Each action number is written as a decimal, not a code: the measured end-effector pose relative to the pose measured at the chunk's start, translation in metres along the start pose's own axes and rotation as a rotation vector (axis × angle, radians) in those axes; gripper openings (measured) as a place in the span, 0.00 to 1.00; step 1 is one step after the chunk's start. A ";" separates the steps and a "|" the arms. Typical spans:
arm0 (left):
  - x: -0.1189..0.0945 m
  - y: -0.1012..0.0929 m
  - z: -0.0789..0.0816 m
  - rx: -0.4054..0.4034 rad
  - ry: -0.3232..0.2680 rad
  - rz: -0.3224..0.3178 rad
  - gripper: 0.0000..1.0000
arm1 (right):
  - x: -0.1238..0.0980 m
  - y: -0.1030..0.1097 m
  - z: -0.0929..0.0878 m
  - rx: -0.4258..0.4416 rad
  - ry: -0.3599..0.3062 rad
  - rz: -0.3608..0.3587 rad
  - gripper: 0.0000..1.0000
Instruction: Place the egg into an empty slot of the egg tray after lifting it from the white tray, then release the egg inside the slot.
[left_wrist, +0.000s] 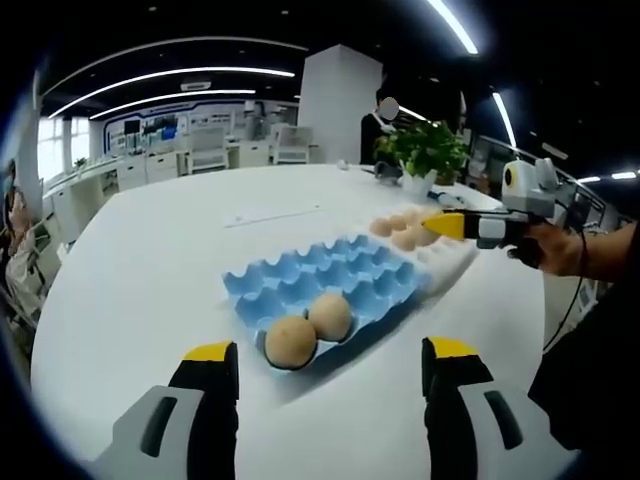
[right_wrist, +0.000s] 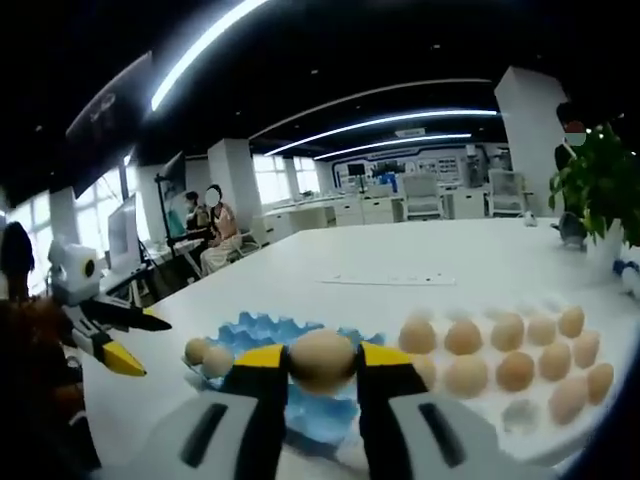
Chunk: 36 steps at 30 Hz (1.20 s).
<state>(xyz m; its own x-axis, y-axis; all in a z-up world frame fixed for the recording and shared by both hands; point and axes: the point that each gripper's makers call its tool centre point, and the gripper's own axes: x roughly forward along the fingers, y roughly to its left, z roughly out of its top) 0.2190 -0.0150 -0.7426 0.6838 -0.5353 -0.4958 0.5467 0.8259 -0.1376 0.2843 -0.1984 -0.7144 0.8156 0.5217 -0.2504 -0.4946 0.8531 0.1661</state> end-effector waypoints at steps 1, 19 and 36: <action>0.000 0.000 0.000 0.001 0.001 0.000 0.75 | 0.002 0.002 -0.001 -0.005 0.001 0.002 0.26; 0.000 0.001 -0.001 0.000 0.001 -0.001 0.71 | 0.047 0.066 -0.033 -0.061 0.086 0.191 0.26; -0.003 0.004 0.002 -0.004 -0.013 0.010 0.69 | 0.059 0.080 -0.055 -0.108 0.142 0.244 0.27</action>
<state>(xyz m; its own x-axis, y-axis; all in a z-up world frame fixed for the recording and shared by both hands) 0.2197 -0.0108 -0.7402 0.6955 -0.5288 -0.4864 0.5375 0.8322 -0.1363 0.2762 -0.0989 -0.7678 0.6221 0.7016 -0.3475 -0.7065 0.6943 0.1371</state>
